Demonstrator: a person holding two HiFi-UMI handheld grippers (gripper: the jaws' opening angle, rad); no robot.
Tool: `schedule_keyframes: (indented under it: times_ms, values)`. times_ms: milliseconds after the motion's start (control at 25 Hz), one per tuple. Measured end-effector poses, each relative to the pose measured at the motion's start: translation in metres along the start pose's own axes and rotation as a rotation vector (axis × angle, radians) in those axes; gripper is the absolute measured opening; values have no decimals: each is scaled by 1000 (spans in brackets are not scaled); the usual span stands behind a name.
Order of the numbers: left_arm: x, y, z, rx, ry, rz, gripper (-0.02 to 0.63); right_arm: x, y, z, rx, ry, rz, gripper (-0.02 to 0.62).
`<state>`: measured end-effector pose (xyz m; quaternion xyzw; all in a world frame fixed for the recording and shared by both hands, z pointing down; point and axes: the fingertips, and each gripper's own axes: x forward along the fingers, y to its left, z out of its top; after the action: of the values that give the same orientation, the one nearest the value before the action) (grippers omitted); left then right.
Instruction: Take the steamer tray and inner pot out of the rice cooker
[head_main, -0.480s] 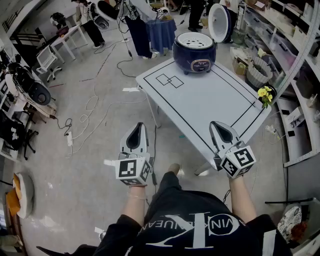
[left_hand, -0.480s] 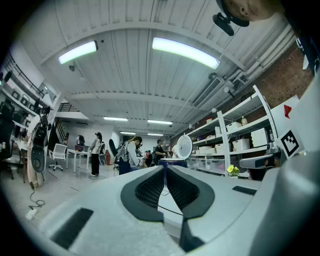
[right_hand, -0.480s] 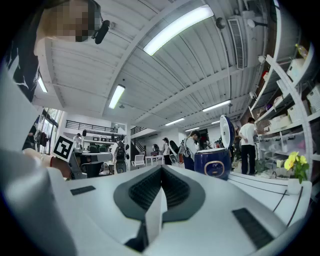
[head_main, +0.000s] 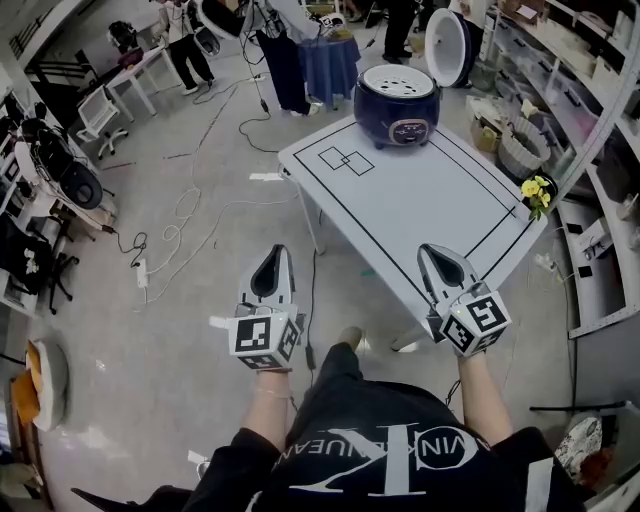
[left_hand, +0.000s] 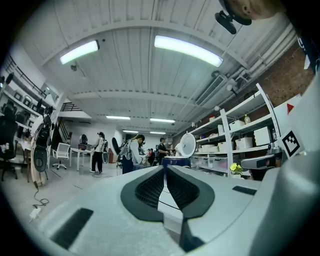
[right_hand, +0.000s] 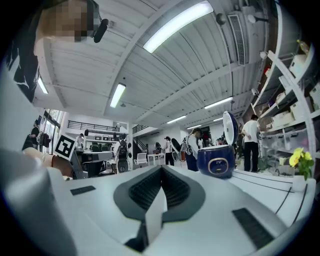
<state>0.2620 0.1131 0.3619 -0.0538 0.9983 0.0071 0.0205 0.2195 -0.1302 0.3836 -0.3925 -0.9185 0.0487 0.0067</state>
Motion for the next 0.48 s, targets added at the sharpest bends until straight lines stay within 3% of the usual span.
schedule_keyframes:
  times_ms: [240,320,480]
  values:
    - [0,8,2,-27,-1,-15,28,8,2,2,14,-20,-1,-2]
    - [0,10,3,-16,8,-19,29,11,2,2,33,-25,-1,103]
    - [10,16,2,4,20,-27,94,15,-8,3,67,-47,-34,141]
